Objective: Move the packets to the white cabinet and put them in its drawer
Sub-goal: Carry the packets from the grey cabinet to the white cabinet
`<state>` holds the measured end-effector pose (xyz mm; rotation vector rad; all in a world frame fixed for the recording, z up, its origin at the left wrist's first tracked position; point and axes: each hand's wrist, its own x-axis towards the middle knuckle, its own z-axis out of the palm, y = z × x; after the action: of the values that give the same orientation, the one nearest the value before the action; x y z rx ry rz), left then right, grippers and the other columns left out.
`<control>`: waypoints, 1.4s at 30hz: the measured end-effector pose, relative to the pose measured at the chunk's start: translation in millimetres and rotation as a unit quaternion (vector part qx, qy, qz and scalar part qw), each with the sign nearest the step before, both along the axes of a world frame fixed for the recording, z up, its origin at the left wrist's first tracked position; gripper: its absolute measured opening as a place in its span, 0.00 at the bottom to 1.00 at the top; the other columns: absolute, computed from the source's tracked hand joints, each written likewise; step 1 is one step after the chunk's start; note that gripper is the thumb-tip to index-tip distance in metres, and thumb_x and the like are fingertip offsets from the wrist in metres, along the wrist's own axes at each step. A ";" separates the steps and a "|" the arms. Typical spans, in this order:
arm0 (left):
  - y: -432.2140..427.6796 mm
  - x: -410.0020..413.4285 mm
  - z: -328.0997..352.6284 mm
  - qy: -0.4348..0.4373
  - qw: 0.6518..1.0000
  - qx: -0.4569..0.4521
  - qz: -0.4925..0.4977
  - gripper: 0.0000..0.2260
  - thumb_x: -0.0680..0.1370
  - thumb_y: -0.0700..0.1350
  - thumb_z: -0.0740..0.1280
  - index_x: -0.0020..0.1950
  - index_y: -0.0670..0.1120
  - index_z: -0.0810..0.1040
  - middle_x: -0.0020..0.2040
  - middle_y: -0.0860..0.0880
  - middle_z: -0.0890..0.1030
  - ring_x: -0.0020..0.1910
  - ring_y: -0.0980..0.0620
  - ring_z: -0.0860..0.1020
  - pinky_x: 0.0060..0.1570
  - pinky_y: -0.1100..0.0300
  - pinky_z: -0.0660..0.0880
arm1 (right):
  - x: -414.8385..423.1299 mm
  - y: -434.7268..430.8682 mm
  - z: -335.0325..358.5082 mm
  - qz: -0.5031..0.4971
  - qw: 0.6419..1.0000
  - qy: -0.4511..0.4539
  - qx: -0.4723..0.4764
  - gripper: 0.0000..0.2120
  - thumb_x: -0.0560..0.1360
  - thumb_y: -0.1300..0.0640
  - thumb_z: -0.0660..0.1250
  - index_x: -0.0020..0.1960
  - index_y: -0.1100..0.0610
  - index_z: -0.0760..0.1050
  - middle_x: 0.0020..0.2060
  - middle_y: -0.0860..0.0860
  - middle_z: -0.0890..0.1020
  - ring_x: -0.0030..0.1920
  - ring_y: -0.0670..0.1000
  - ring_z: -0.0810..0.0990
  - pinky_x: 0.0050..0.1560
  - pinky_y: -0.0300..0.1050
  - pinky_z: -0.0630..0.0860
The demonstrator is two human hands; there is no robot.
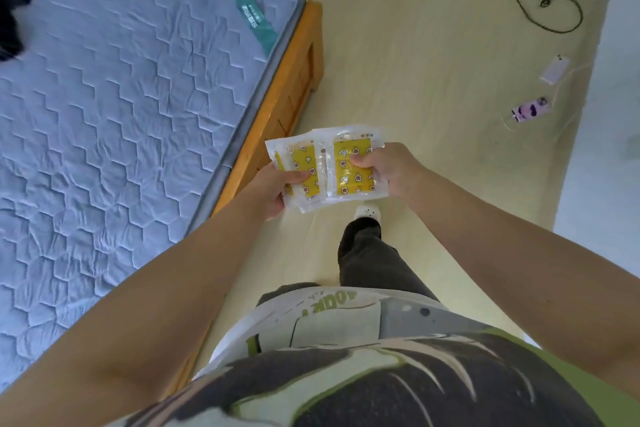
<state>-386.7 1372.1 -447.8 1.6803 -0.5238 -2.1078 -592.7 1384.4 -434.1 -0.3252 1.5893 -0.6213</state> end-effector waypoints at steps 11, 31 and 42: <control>-135.3 -17.5 1.1 0.066 0.973 -0.015 0.221 0.16 0.72 0.33 0.69 0.58 0.43 0.78 0.57 0.42 0.82 0.55 0.42 0.81 0.55 0.44 0.77 | 2.1 -225.3 16.1 0.200 0.980 0.006 -0.007 0.17 0.68 0.65 0.75 0.55 0.62 0.79 0.49 0.56 0.84 0.49 0.56 0.84 0.56 0.55 0.79; -424.5 25.5 -6.7 0.030 0.883 -0.011 0.468 0.17 0.76 0.32 0.67 0.64 0.40 0.73 0.54 0.42 0.81 0.48 0.45 0.82 0.41 0.52 0.82 | 115.2 -590.6 5.1 0.466 0.883 0.056 -0.020 0.24 0.63 0.65 0.78 0.58 0.64 0.76 0.51 0.56 0.83 0.51 0.56 0.83 0.58 0.55 0.77; -714.4 -41.6 -12.6 0.055 0.818 -0.029 0.571 0.15 0.77 0.32 0.63 0.64 0.39 0.73 0.52 0.42 0.82 0.42 0.47 0.84 0.39 0.51 0.82 | 73.0 -888.3 11.5 0.544 0.836 0.052 -0.045 0.18 0.70 0.66 0.73 0.57 0.62 0.73 0.47 0.54 0.82 0.42 0.51 0.81 0.45 0.46 0.79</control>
<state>-428.4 657.6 -460.4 1.2667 0.4107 -1.2227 -519.6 496.1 -422.6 -1.2350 1.2010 0.2267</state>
